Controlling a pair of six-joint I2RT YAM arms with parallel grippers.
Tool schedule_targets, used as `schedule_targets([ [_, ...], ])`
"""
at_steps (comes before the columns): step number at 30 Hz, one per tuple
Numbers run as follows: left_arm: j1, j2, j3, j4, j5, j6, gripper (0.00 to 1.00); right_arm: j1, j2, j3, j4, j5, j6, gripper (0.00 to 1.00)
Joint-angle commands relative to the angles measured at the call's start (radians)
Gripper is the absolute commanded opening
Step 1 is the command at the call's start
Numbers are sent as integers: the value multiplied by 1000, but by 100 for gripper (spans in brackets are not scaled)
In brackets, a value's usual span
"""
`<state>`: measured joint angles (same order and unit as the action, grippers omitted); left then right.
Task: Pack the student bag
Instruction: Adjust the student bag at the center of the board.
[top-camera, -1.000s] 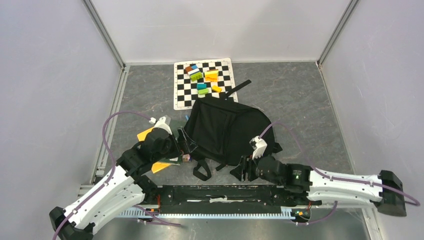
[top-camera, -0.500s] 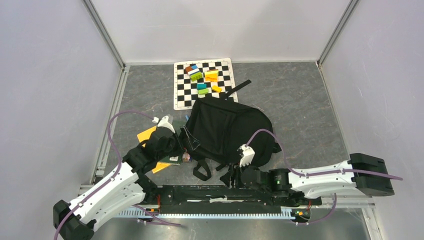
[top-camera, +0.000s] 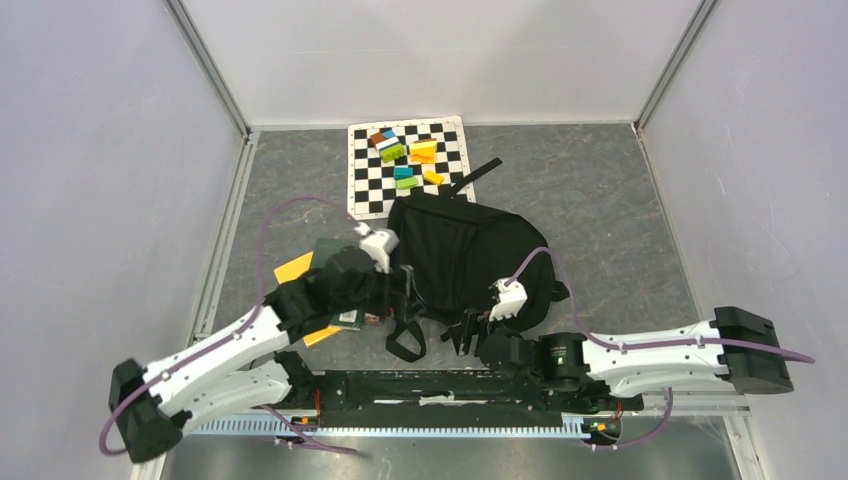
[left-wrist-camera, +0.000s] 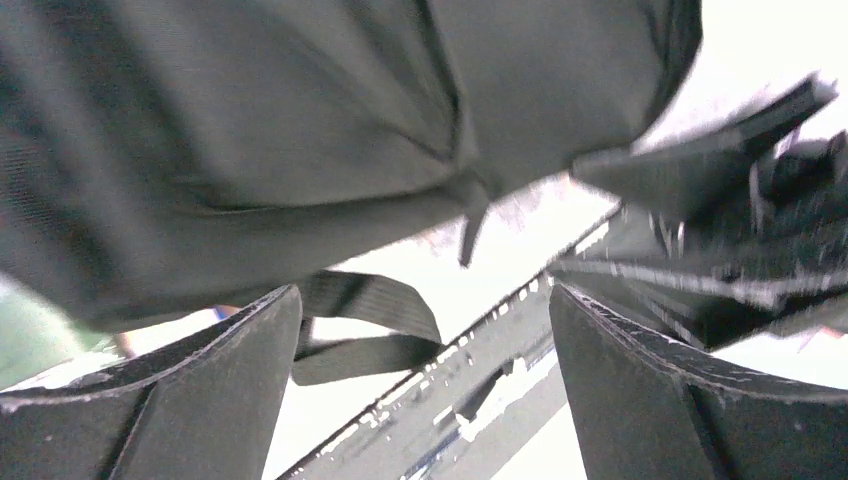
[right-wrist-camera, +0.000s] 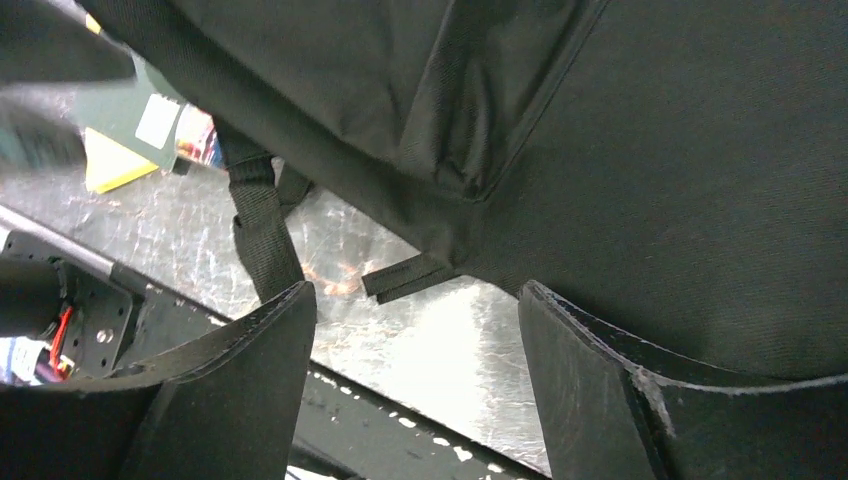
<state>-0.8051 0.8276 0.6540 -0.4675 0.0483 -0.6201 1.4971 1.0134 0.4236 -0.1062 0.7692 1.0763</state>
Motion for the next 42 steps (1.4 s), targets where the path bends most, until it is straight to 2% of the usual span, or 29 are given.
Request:
schedule_targets([
  [1, -211, 119, 73, 8, -73, 138, 97, -10, -46, 28, -74, 144, -6, 79],
  [4, -320, 179, 91, 7, -174, 130, 96, -14, -53, 12, -115, 129, 50, 78],
  [8, -384, 169, 84, 24, -284, 64, 98, -14, -67, 31, -196, 129, 77, 79],
  [9, -392, 162, 72, 50, -288, 53, 98, -15, -77, 52, -228, 143, 58, 81],
  [11, -407, 151, 47, 107, -282, 44, 98, -35, -100, 101, -275, 164, -62, 95],
  [14, -411, 192, 19, 202, -187, 67, 90, -181, -118, 208, -384, 129, -243, 98],
  [17, -418, 275, 45, 223, -119, 74, 89, -380, -130, 266, -411, 39, -441, 98],
  [23, -442, 390, 86, 215, -129, 79, 88, -658, -133, 259, -482, -86, -584, 95],
  [27, -444, 438, 102, 198, -142, 75, 82, -730, -141, 175, -487, -142, -578, 82],
  [30, -446, 452, 95, 207, -154, 63, 75, -732, -137, 112, -490, -142, -551, 65],
  [35, -447, 487, 96, 213, -162, 42, 67, -732, -95, 74, -478, -144, -543, 54],
  [36, -447, 492, 96, 217, -162, 39, 67, -732, -84, 79, -476, -139, -545, 48],
  [40, -447, 515, 108, 228, -167, 28, 72, -732, -62, 110, -425, -144, -590, 12],
  [42, -448, 530, 117, 230, -167, 27, 74, -732, -59, 137, -402, -138, -612, 2],
])
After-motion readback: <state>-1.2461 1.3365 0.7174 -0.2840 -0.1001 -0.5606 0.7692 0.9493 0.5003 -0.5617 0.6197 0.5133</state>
